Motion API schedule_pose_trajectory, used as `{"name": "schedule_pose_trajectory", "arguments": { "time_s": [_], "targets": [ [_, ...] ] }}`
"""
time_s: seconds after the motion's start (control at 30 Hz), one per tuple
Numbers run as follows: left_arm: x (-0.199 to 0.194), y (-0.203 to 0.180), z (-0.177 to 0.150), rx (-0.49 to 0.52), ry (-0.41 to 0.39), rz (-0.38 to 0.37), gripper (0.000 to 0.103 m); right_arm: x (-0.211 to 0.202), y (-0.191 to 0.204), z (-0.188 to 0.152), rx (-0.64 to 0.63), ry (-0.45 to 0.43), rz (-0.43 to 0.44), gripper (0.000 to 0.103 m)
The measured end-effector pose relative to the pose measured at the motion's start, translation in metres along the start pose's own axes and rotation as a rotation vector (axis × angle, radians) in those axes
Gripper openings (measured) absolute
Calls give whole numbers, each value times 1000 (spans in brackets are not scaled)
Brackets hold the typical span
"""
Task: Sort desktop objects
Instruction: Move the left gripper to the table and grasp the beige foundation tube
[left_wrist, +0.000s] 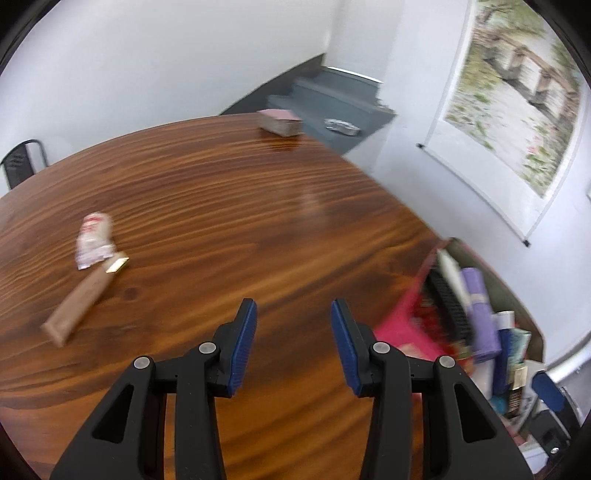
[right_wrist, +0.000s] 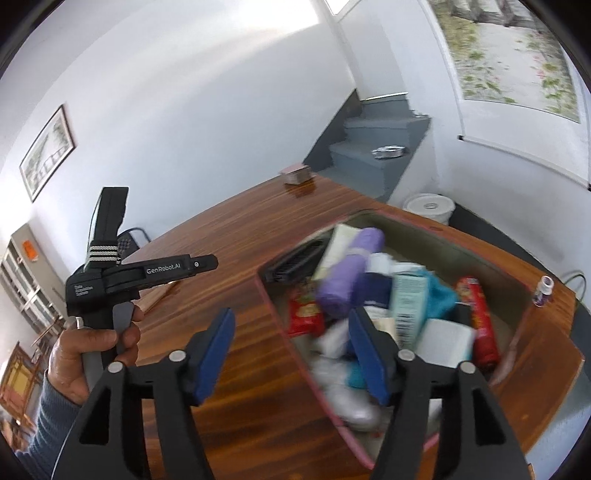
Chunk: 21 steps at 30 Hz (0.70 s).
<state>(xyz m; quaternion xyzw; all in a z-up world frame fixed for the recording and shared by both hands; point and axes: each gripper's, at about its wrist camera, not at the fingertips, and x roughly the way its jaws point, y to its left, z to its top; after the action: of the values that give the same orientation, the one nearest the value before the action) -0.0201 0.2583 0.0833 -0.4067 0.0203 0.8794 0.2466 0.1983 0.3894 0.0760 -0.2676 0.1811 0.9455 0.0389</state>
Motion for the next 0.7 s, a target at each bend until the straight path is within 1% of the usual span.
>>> {"name": "schedule_pose_trajectory", "arguments": {
  "time_s": [0.13, 0.3, 0.43, 0.57, 0.7],
  "targets": [
    [-4, 40, -1, -19, -1, 74, 45, 15, 19, -3, -25, 34, 38, 75],
    [-3, 95, -2, -33, 1, 189, 45, 34, 40, -8, -56, 74, 81, 76],
    [5, 131, -7, -31, 27, 259, 45, 51, 57, -13, -71, 108, 108, 76],
    [16, 151, -9, -36, 52, 279, 45, 62, 67, -17, -89, 136, 123, 77],
    [26, 154, -7, 1, 58, 285, 45, 67, 73, -20, -98, 151, 135, 77]
  ]
}}
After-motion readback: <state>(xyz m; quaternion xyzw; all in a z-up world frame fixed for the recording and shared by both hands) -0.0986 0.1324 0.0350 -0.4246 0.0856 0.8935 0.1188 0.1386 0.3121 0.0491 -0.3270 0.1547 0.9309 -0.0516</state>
